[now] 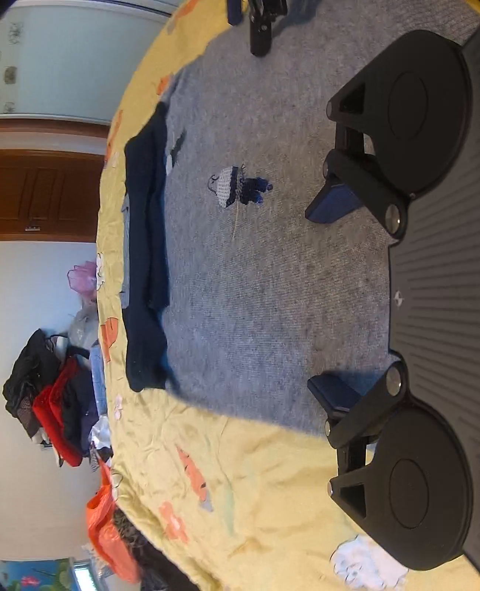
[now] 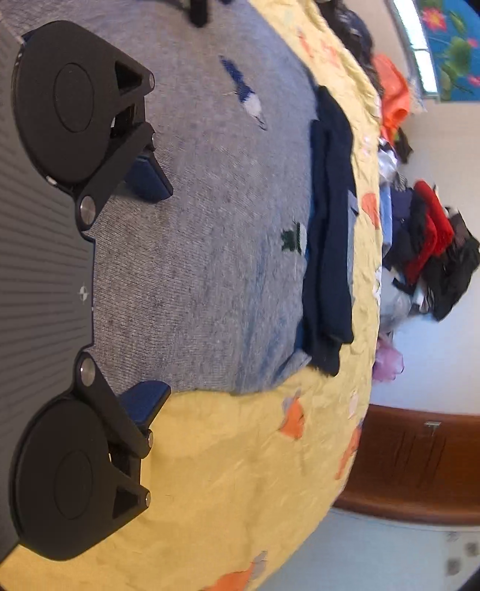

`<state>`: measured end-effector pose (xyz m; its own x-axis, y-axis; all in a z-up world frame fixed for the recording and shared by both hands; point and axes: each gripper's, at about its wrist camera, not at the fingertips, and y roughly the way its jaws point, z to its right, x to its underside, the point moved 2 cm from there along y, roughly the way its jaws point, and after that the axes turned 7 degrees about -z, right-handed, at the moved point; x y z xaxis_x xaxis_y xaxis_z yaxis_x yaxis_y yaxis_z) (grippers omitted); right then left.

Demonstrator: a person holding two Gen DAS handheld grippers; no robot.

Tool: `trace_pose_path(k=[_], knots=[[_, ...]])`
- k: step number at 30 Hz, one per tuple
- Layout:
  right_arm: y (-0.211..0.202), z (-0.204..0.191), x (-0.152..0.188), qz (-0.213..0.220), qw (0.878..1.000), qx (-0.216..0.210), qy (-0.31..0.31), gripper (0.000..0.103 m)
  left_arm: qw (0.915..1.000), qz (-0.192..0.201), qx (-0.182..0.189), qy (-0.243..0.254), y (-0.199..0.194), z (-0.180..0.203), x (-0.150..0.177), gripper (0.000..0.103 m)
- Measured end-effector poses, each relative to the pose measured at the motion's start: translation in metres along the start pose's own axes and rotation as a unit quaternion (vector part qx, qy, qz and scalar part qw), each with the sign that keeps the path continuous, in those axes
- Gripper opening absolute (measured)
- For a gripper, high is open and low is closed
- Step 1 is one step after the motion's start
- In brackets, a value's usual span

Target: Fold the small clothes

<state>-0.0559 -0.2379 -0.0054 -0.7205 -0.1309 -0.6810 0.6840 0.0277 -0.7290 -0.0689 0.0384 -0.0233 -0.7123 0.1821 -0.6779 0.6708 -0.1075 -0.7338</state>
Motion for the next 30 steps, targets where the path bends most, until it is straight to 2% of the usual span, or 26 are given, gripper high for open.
trace_pose_path(k=[2,4,6,9,13,18,21,23,24,26,28,30], knots=[[-0.016,-0.010,0.001,0.018,1.000,-0.001,-0.015,0.091,0.9999,0.000,-0.009,0.012,-0.008,0.007,0.002,0.089],[-0.029,-0.020,0.006,0.024,0.999,-0.026,-0.021,0.095,0.9998,0.002,0.008,0.017,-0.018,0.014,0.008,0.090],[-0.033,-0.032,0.014,0.008,0.998,-0.043,-0.033,0.096,0.9995,-0.002,0.027,0.017,-0.026,0.021,0.016,0.090],[-0.031,-0.045,0.028,-0.002,0.998,-0.035,-0.061,0.098,0.9995,-0.007,0.025,0.015,-0.030,0.027,0.032,0.090],[-0.030,-0.028,0.037,0.007,0.998,-0.054,-0.015,0.103,0.9994,0.022,0.026,0.011,-0.034,0.022,0.045,0.091],[-0.034,-0.024,0.035,-0.007,0.999,-0.041,-0.015,0.102,0.9998,0.000,0.022,0.005,-0.041,0.018,0.042,0.091],[-0.045,-0.024,0.038,-0.006,0.999,-0.037,-0.005,0.098,0.9995,-0.001,0.031,-0.005,-0.053,0.016,0.047,0.091],[-0.054,-0.030,0.045,-0.002,0.999,-0.047,-0.020,0.100,0.9989,-0.003,0.046,-0.006,-0.058,0.017,0.056,0.091],[-0.054,-0.034,0.050,-0.009,0.998,-0.046,-0.034,0.102,0.9990,-0.011,0.043,0.004,-0.056,0.019,0.062,0.092],[-0.053,-0.030,0.062,0.006,0.998,-0.057,-0.031,0.103,0.9992,0.014,0.026,0.025,-0.059,0.022,0.071,0.093],[-0.056,-0.023,0.061,0.001,0.998,-0.057,-0.030,0.102,0.9996,0.001,0.023,0.013,-0.061,0.018,0.068,0.093],[-0.065,-0.012,0.056,-0.019,0.998,-0.061,-0.024,0.101,0.9999,-0.005,0.004,0.008,-0.068,0.012,0.065,0.093]])
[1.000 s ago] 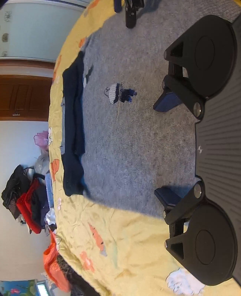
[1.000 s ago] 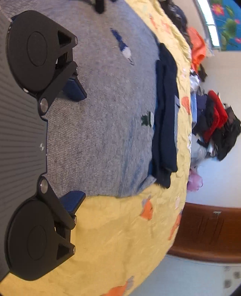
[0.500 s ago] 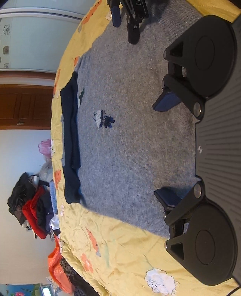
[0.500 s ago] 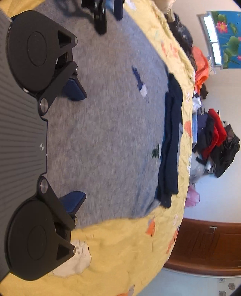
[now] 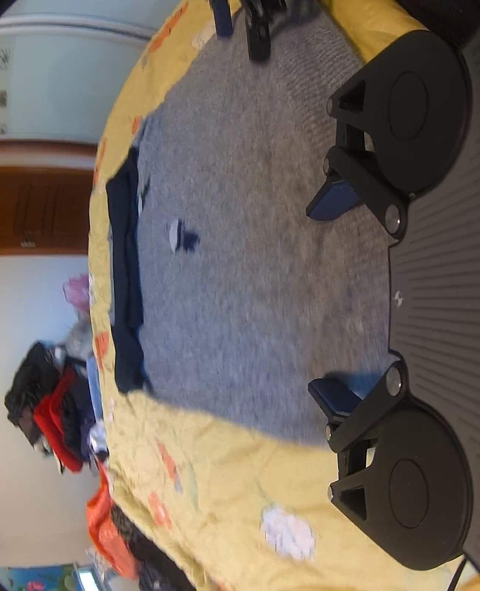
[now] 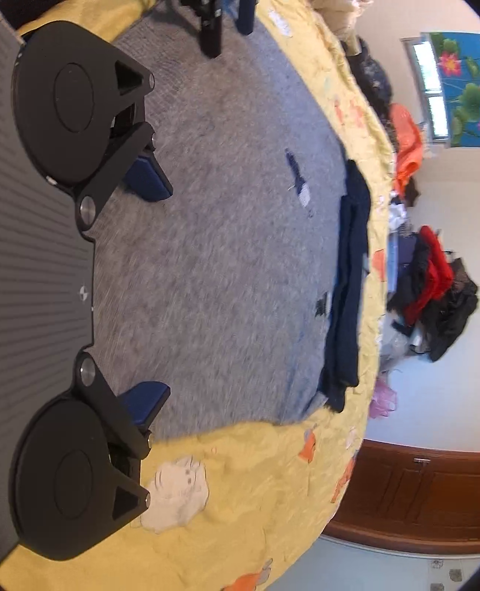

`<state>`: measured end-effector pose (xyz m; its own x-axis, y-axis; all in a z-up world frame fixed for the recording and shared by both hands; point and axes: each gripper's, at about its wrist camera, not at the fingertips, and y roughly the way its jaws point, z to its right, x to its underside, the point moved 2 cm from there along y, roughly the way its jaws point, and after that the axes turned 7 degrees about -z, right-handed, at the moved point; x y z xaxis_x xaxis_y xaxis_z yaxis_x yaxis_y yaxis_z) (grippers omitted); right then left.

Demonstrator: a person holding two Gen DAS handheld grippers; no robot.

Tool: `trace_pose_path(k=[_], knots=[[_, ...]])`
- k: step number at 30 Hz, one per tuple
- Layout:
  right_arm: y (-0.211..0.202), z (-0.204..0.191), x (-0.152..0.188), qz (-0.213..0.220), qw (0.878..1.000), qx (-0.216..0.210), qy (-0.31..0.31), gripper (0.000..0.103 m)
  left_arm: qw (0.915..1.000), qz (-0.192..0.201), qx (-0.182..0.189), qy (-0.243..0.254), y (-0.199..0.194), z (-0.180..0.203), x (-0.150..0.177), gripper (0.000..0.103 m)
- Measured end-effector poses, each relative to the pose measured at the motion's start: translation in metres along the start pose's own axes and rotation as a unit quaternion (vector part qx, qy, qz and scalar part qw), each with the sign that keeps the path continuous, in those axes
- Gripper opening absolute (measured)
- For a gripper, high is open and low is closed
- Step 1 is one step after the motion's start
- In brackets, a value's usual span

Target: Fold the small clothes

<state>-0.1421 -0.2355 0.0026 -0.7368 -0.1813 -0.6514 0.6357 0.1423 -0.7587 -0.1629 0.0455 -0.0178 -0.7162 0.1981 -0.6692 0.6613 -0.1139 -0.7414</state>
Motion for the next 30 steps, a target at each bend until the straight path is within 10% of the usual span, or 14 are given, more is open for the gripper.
trace_pose_path(k=[6,9,12,20,26,30], knots=[[-0.041,0.078,0.010,-0.056,0.979,-0.130,0.149,0.102,0.9889,-0.051,0.051,-0.130,-0.013,-0.070,0.005,0.093],[-0.035,0.117,0.024,-0.121,0.924,-0.242,0.269,0.102,0.9605,-0.073,0.160,-0.216,-0.015,-0.105,0.009,0.099],[-0.023,0.126,0.034,-0.158,0.868,-0.342,0.322,0.102,0.9111,-0.114,0.279,-0.281,-0.010,-0.125,0.011,0.099],[-0.013,0.117,0.031,-0.168,0.850,-0.379,0.326,0.093,0.8620,-0.136,0.347,-0.344,-0.004,-0.145,0.022,0.098],[-0.009,0.115,0.036,-0.173,0.848,-0.386,0.320,0.064,0.8658,-0.151,0.350,-0.324,-0.006,-0.141,0.025,0.089],[-0.006,0.114,0.035,-0.172,0.845,-0.389,0.324,0.062,0.8768,-0.164,0.331,-0.308,-0.004,-0.139,0.023,0.059]])
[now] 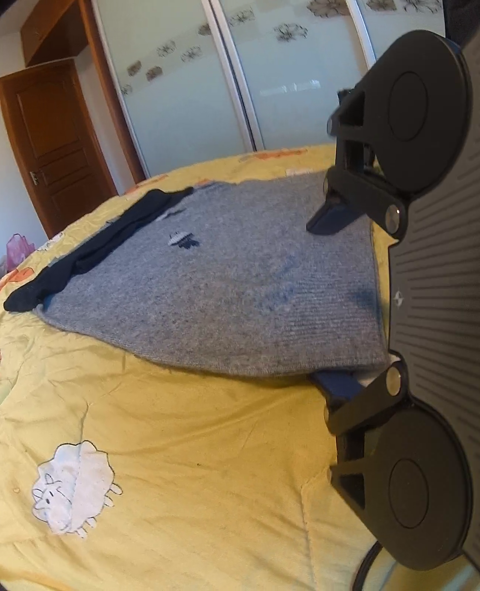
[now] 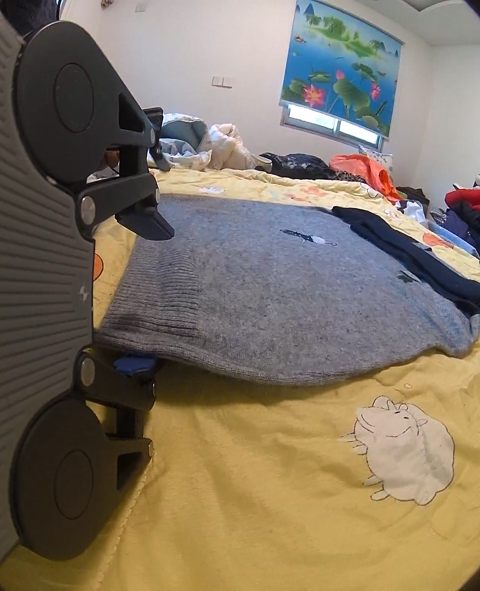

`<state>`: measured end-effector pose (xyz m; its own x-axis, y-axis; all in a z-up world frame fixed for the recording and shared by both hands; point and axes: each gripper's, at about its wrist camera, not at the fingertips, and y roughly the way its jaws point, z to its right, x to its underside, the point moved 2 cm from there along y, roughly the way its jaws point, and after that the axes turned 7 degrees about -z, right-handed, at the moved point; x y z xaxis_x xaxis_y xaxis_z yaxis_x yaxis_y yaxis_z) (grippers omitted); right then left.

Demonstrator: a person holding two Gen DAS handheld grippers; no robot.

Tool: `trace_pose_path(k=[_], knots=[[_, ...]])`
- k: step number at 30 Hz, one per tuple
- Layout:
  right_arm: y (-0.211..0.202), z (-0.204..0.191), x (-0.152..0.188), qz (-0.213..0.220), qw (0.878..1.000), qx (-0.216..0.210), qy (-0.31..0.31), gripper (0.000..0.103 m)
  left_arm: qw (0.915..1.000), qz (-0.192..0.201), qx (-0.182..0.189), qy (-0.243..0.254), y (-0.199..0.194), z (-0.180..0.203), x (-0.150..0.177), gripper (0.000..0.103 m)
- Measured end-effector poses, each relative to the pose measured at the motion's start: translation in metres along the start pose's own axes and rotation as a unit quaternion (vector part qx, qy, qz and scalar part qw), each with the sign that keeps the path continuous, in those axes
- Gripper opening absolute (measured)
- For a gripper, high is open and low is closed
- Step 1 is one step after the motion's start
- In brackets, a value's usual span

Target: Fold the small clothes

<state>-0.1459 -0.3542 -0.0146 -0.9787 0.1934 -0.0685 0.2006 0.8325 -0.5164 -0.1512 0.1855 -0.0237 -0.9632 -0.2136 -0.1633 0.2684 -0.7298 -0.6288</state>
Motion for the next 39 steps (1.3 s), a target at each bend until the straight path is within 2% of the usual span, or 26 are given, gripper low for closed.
trace_pose_path(k=[1,2,3,4,5,11,15,19,22,27,33,39], knots=[[0.000,0.000,0.000,0.001,1.000,0.002,0.000,0.061,0.9999,-0.001,-0.015,0.005,0.001,0.001,0.000,0.051],[0.001,0.001,-0.001,0.001,1.000,0.010,-0.001,0.051,0.9993,-0.002,-0.035,0.011,0.003,0.001,0.000,0.030],[0.000,0.004,0.001,0.000,1.000,0.028,-0.008,0.028,0.9982,-0.006,-0.057,0.018,0.006,0.001,0.001,0.012],[0.004,0.004,0.003,-0.006,0.998,0.055,-0.020,0.014,0.9974,-0.007,-0.068,0.021,0.008,0.000,0.001,0.009],[0.004,0.007,0.005,-0.003,0.998,0.054,-0.025,0.009,0.9978,-0.006,-0.064,0.017,0.007,-0.003,0.001,0.008],[0.001,0.010,0.010,0.014,0.999,0.037,-0.019,0.011,0.9967,-0.002,-0.075,0.029,0.006,0.003,0.001,0.005],[-0.009,-0.004,0.002,0.043,0.999,-0.003,-0.030,0.010,0.9982,0.022,-0.038,0.041,-0.005,0.020,-0.009,0.005],[-0.021,-0.023,-0.028,0.086,0.995,-0.032,-0.049,0.011,0.9962,0.067,0.001,0.055,-0.014,0.044,-0.043,0.005],[-0.027,-0.030,-0.070,0.143,0.987,-0.052,-0.057,0.010,0.9927,0.103,0.021,0.060,-0.009,0.058,-0.088,0.005],[-0.017,-0.032,-0.165,0.219,0.971,-0.089,-0.032,0.010,0.9860,0.156,0.033,0.050,0.015,0.081,-0.186,0.005],[0.003,-0.030,-0.274,0.251,0.964,-0.090,0.008,0.011,0.9811,0.189,0.012,0.039,0.045,0.100,-0.299,0.005],[0.023,0.012,-0.358,0.264,0.957,-0.086,0.078,0.011,0.9817,0.185,-0.018,0.040,0.094,0.101,-0.381,0.005]])
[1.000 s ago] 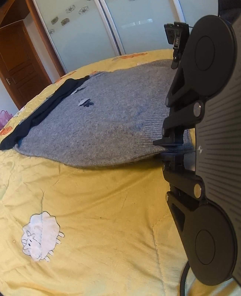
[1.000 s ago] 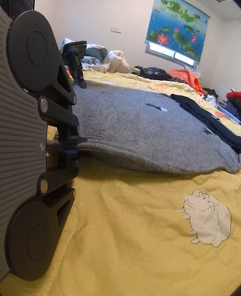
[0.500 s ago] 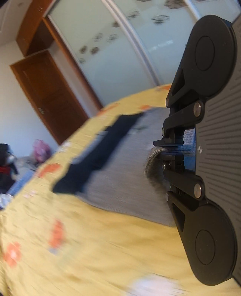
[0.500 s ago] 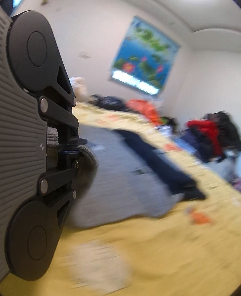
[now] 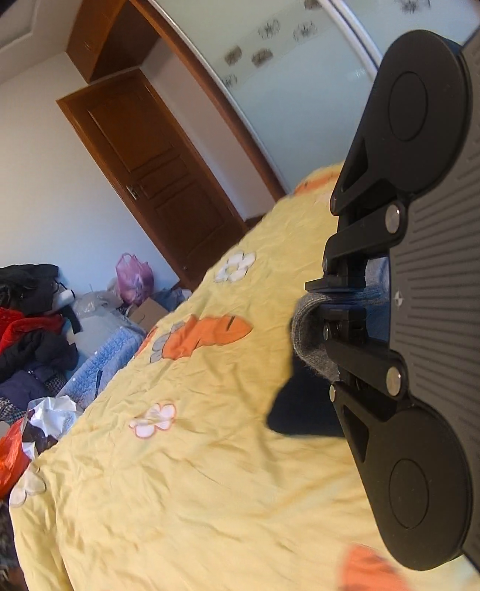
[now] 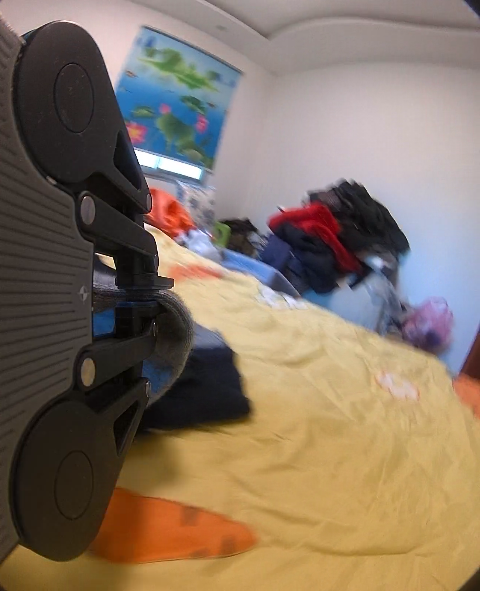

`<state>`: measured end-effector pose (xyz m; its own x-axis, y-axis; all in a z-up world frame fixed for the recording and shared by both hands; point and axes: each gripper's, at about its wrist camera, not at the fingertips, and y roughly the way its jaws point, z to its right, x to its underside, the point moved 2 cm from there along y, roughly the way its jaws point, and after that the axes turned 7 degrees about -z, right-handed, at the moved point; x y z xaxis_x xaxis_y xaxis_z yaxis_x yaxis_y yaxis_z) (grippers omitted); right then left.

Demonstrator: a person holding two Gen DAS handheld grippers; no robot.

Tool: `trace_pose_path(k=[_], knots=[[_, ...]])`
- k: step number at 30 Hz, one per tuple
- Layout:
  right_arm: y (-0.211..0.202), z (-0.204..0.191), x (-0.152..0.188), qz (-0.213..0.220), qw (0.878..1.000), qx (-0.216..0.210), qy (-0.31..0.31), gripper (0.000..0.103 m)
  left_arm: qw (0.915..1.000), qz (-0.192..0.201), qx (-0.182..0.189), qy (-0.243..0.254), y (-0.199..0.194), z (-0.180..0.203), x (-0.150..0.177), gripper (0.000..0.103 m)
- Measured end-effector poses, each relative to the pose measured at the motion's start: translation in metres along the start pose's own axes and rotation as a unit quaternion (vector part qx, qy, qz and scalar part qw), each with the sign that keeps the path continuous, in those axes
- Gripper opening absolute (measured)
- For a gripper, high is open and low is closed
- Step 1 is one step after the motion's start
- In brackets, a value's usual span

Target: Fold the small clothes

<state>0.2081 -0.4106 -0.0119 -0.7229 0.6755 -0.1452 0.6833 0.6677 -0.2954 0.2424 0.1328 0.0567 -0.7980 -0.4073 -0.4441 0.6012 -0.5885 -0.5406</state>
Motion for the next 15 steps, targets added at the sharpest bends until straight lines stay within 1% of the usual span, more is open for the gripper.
trace_pose_path(k=[4,6,8,9,10,11,12,13,14,15], knots=[[0.032,0.026,-0.021,0.003,0.999,0.025,0.025,0.011,0.9996,-0.005,-0.010,-0.026,0.043,-0.025,-0.016,0.005],[0.042,0.031,-0.025,0.010,0.999,0.029,0.021,0.011,0.9993,0.005,-0.032,-0.021,0.058,-0.033,-0.022,0.005],[0.052,0.035,-0.029,0.015,0.999,0.029,0.025,0.011,0.9973,0.011,-0.069,-0.022,0.071,-0.041,-0.026,0.005],[0.056,0.039,-0.030,0.018,0.999,0.032,0.030,0.013,0.9963,0.007,-0.082,-0.024,0.077,-0.045,-0.026,0.006],[0.060,0.041,-0.032,0.018,0.999,0.037,0.035,0.015,0.9960,-0.005,-0.087,-0.022,0.081,-0.048,-0.024,0.007],[0.061,0.041,-0.032,0.017,0.999,0.035,0.037,0.019,0.9956,-0.016,-0.087,-0.029,0.082,-0.050,-0.021,0.007],[0.059,0.038,-0.031,0.021,0.999,0.028,0.033,0.033,0.9960,-0.011,-0.081,-0.036,0.077,-0.050,-0.018,0.008],[0.055,0.032,-0.031,0.032,0.999,0.022,0.028,0.043,0.9968,0.005,-0.073,-0.031,0.067,-0.046,-0.014,0.008],[0.047,0.024,-0.030,0.048,0.999,0.017,0.017,0.068,0.9969,0.027,-0.072,-0.020,0.055,-0.040,-0.012,0.012],[0.039,0.014,-0.028,0.066,0.998,0.017,0.002,0.090,0.9956,0.051,-0.078,-0.007,0.042,-0.033,-0.010,0.026]])
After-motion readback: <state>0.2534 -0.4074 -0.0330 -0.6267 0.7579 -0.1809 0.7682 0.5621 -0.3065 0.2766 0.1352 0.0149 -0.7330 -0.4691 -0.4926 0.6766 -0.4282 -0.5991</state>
